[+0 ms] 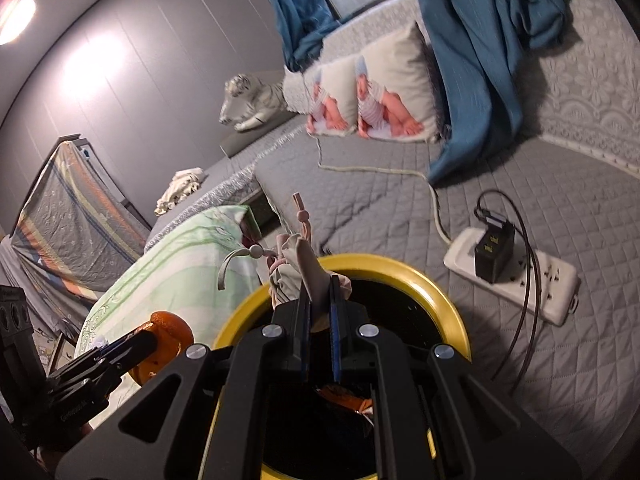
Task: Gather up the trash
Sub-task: 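Open the right gripper over the bin while the left gripper releases the peel, then move both open grippers back over the bed toward the white bundles and tangerine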
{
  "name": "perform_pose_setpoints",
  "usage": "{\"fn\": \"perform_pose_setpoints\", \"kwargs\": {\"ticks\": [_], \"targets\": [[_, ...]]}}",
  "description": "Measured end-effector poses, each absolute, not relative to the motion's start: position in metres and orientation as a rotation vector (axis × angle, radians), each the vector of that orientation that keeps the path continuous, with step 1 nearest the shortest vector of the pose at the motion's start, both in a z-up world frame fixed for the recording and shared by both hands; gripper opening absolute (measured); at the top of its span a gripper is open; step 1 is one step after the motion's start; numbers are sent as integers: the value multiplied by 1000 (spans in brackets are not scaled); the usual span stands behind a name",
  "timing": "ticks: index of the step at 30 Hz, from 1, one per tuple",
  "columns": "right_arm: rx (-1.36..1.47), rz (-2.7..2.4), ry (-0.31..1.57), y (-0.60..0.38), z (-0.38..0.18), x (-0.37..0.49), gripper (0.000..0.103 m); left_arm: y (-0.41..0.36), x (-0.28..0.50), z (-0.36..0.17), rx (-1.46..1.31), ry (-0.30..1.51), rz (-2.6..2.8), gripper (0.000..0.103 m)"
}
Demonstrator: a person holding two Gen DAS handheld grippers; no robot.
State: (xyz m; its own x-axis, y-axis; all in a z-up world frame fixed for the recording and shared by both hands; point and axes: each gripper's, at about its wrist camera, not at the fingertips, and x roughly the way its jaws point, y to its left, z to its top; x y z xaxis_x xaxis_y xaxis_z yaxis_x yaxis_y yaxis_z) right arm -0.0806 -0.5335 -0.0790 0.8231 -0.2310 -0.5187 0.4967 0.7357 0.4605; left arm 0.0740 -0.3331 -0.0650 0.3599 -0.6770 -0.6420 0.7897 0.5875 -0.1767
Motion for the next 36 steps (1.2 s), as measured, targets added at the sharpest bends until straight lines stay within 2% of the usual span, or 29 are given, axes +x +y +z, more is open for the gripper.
{"fn": "perform_pose_setpoints", "kwargs": {"ticks": [8,10,11,12,14,16,20,23,24,25,28,31,36], "targets": [[650,-432,496,-541,-98,-72,10,-342,78,-85,185,794,-948,30],[648,-440,505,-542,-100,-71,13,-340,78,-85,176,791,-942,46],[652,-448,509,-544,-102,-71,14,-340,78,-84,170,786,-936,51],[655,-453,510,-545,-103,-72,18,-337,78,-82,163,776,-926,58],[664,-461,507,-547,-105,-73,27,-335,80,-81,154,771,-919,60],[673,-468,500,-549,-104,-75,35,-331,83,-79,135,771,-909,70],[678,-477,483,-550,-100,-80,42,-321,90,-73,93,760,-888,77],[680,-464,454,-548,-93,-82,54,-309,95,-65,64,733,-862,84],[675,-460,443,-546,-90,-83,61,-305,97,-61,56,723,-853,87],[669,-455,430,-544,-87,-84,68,-301,99,-58,47,714,-841,89],[635,-425,381,-533,-72,-84,79,-285,108,-47,16,689,-805,90],[588,-397,342,-519,-55,-82,86,-264,117,-34,-21,661,-767,93],[510,-332,291,-490,-27,-72,91,-222,134,-14,-61,609,-688,94]]}}
